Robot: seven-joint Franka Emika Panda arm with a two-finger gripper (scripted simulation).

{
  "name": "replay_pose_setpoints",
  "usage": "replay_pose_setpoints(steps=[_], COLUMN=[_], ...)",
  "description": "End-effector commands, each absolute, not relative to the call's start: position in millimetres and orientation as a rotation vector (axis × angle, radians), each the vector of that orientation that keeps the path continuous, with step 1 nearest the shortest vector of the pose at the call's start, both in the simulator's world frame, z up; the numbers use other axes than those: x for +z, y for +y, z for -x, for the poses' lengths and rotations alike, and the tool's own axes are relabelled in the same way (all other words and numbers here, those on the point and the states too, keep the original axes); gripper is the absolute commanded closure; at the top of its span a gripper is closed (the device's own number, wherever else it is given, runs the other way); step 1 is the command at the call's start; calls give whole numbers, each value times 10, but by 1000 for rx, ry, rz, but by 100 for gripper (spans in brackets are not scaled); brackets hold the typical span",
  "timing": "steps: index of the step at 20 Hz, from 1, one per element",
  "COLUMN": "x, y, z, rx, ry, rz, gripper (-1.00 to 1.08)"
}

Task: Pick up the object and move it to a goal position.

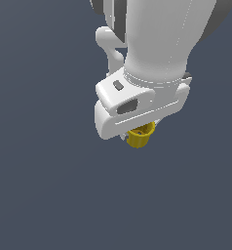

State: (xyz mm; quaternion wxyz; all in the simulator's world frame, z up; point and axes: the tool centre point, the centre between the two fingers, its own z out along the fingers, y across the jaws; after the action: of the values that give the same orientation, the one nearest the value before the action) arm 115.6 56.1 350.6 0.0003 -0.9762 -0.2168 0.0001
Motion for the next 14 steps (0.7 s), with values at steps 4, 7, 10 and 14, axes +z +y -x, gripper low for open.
replay_pose_setpoints(steps=[4,7,10,14], x=[3725,3789,3829,3852], y=[539,533,528,526], z=[-1195,-1210,-1221,-1229], rx=[0,0,0,0], ry=[-681,-681,-681,-681], rz=[3066,3066,3067,3067], gripper=[108,108,108,108])
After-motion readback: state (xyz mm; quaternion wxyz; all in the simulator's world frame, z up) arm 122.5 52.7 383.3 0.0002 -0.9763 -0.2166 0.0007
